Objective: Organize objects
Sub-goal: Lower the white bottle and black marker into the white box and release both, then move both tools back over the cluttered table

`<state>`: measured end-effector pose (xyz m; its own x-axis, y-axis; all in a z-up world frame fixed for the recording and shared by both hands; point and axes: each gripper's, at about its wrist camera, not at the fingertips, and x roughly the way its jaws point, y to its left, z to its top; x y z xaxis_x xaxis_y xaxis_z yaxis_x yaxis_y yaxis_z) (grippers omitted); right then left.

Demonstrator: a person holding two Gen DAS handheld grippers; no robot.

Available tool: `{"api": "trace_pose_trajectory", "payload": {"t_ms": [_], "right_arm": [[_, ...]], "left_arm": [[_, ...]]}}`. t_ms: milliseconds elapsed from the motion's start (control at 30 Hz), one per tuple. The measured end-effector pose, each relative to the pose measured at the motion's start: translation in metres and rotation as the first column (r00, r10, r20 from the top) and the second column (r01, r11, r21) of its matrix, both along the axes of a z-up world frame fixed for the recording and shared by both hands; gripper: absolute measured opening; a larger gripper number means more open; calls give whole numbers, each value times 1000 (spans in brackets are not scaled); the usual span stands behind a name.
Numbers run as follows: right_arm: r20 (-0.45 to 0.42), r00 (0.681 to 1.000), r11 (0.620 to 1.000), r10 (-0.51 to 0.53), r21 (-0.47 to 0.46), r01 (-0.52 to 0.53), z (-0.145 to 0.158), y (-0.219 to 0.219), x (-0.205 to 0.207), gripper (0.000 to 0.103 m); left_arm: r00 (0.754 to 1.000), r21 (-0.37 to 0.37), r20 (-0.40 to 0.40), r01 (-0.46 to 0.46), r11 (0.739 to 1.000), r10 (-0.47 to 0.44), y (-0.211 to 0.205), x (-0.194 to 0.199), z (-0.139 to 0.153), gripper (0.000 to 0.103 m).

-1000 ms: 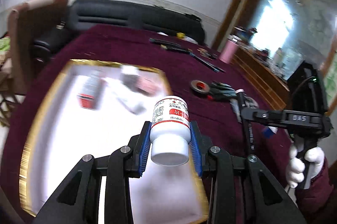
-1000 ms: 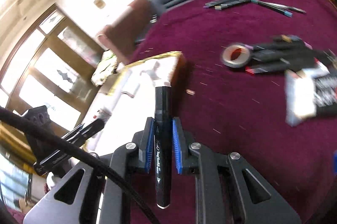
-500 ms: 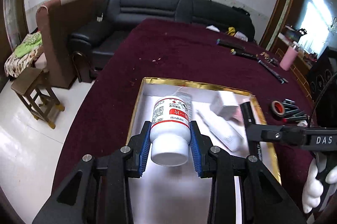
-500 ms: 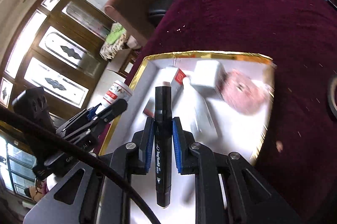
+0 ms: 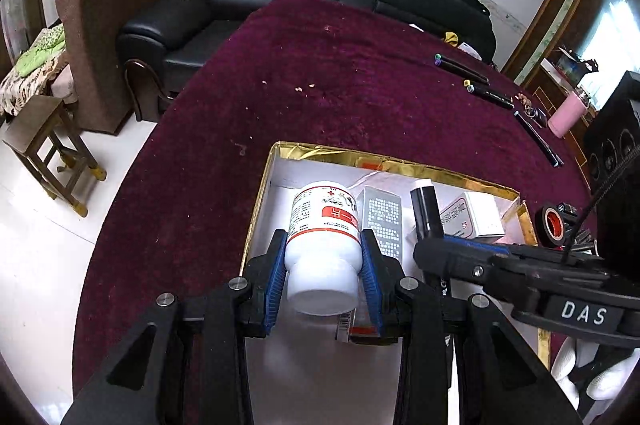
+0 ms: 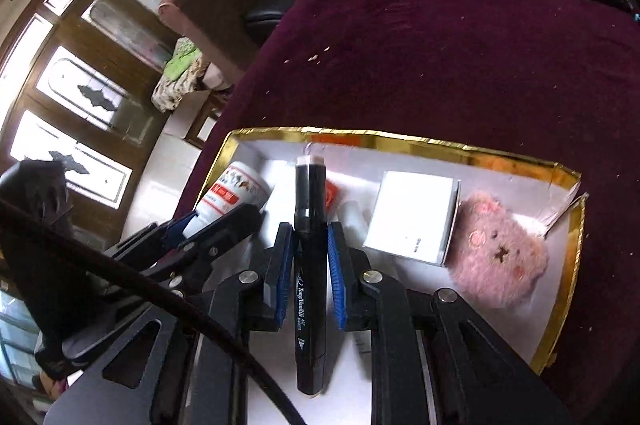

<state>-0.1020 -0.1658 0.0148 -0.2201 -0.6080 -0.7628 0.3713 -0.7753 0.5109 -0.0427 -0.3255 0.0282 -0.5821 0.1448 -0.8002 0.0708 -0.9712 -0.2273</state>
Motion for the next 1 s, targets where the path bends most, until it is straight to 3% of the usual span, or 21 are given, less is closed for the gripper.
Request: {"api": "trace_pose_trajectory", "payload": {"t_ms": [133, 367, 467, 533, 667, 733, 767, 900, 967, 1000], "right_arm": [[-18, 999, 999, -30, -13, 30, 4, 3, -3, 29], [-53, 997, 997, -63, -53, 60, 27, 26, 6, 30], [-122, 990, 995, -73, -82, 63, 52, 52, 23, 31], [-170, 982, 993, -87, -95, 72, 67, 71, 35, 39], [-303, 943, 990, -136, -77, 117, 96, 115, 68, 54], [-390, 907, 987, -159, -26, 161, 108, 131, 87, 61], [-450, 876, 979, -174, 16, 202, 116, 142, 102, 66], [-640, 744, 950, -190, 73, 304, 140, 178, 155, 67], [-738, 638, 917, -218, 69, 392, 151, 199, 186, 67], [-798, 552, 889, -244, 42, 455, 155, 213, 205, 74]], "left_arm": [[1000, 56, -13, -22, 998, 22, -6, 0, 0, 33], [998, 66, -45, -44, 997, 47, -7, 9, 15, 37], [995, 60, -69, -63, 996, 67, -5, 21, 30, 38], [994, 79, -76, -72, 994, 78, 1, 33, 40, 46], [992, 133, -117, -32, 991, 47, 24, 54, 55, 47], [989, 131, -144, 5, 991, 14, 44, 63, 63, 47], [987, 127, -158, 28, 991, -7, 58, 69, 68, 47], [981, 174, -175, 119, 977, -89, 102, 83, 80, 52], [973, 224, -181, 183, 957, -143, 129, 89, 83, 56], [970, 236, -180, 206, 950, -165, 139, 90, 84, 57]]}}
